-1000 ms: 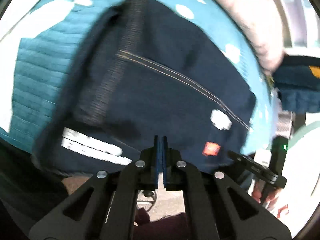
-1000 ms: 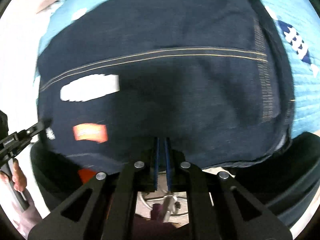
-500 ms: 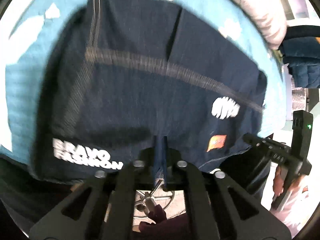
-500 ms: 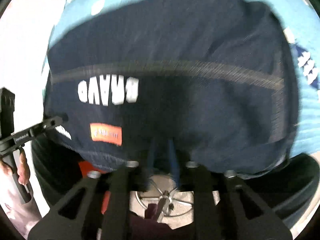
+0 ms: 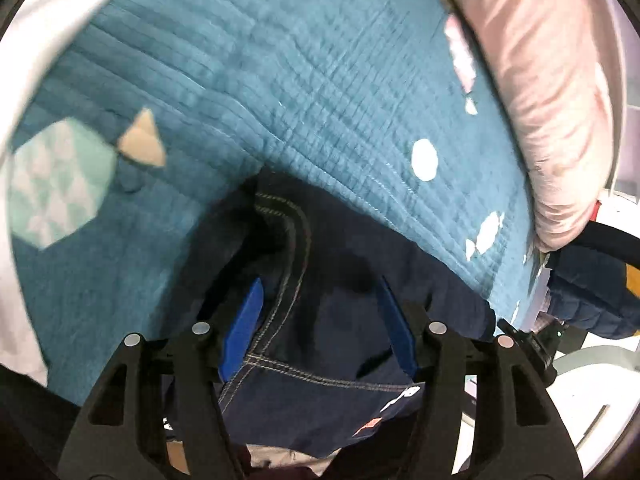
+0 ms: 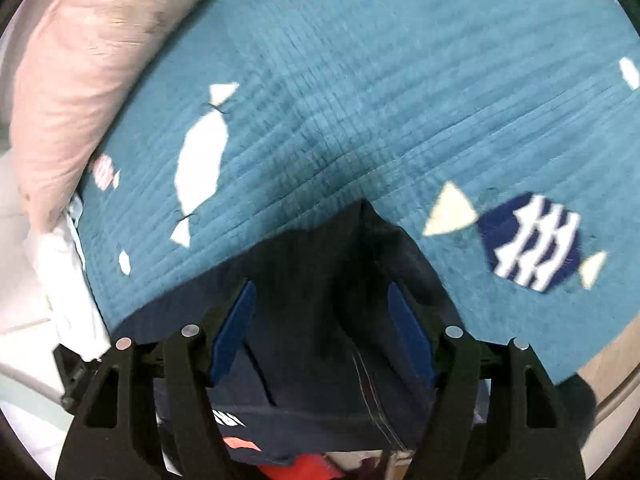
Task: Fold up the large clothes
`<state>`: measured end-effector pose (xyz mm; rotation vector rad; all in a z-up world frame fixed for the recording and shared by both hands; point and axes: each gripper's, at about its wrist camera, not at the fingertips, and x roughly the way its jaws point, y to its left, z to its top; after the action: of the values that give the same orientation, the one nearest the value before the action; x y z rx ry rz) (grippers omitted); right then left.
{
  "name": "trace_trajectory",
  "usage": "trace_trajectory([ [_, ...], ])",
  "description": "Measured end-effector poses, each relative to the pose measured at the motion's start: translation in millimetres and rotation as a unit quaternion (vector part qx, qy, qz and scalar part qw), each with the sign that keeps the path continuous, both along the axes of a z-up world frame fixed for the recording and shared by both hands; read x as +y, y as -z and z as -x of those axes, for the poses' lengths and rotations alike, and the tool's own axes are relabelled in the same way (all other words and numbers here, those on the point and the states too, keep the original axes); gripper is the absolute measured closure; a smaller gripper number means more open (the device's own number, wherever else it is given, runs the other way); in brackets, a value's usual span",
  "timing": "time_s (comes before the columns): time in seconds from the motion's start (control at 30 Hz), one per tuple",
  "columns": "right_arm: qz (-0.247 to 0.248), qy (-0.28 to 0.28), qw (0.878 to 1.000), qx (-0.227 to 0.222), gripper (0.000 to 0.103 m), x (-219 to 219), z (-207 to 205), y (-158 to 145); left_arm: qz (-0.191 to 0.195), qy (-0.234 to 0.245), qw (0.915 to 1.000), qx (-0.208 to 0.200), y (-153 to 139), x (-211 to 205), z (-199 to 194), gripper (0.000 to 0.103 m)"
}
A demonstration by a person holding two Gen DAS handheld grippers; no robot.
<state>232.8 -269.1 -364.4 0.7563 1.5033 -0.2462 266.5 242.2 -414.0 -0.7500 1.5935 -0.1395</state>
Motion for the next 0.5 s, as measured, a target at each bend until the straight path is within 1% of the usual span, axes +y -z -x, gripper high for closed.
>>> trace_trajectory([
  [0.03, -0.023, 0.012, 1.0, 0.015, 0.068, -1, -2, 14, -0.004, 0.005, 0.9999, 0.009, 7, -4, -4, 0.046],
  [0.07, -0.055, 0.028, 0.998, 0.013, 0.081, -3, -3, 24, 0.0, -0.001, 0.9998, 0.019, 13, -4, -7, 0.051],
  [0.1, -0.065, 0.04, 0.997, 0.006, 0.082, -1, -5, 28, 0.006, -0.009, 0.9997, 0.023, 16, -2, -11, 0.055],
  [0.13, -0.059, 0.045, 0.997, 0.0, 0.083, 0, -7, 28, 0.015, -0.015, 0.9996, 0.02, 19, -8, -11, 0.064],
  [0.17, -0.048, 0.041, 0.998, -0.007, 0.085, 4, -7, 24, 0.022, -0.016, 0.9996, 0.012, 17, -3, -10, 0.072],
  [0.23, -0.022, 0.024, 0.999, -0.021, 0.088, 17, -13, 17, 0.021, -0.002, 0.9997, -0.01, 5, 4, -9, 0.077],
  [0.27, -0.009, 0.015, 0.999, -0.033, 0.09, 22, -13, 9, 0.022, 0.0, 0.9996, -0.018, 1, 4, -7, 0.079],
  [0.3, -0.009, 0.015, 0.999, -0.041, 0.09, 24, -15, 5, 0.027, -0.006, 0.9992, -0.028, -4, 6, -5, 0.081],
  [0.4, -0.025, 0.019, 0.997, -0.071, 0.094, 20, -21, -11, 0.042, -0.026, 0.9981, -0.037, -10, 9, -5, 0.084],
  [0.43, -0.033, 0.024, 0.996, -0.083, 0.095, 18, -23, -18, 0.044, -0.029, 0.9978, -0.041, -13, 10, -7, 0.085],
  [0.5, -0.034, 0.018, 0.994, -0.103, 0.096, 16, -29, -31, 0.038, -0.025, 0.9973, -0.057, -23, 9, -11, 0.086],
])
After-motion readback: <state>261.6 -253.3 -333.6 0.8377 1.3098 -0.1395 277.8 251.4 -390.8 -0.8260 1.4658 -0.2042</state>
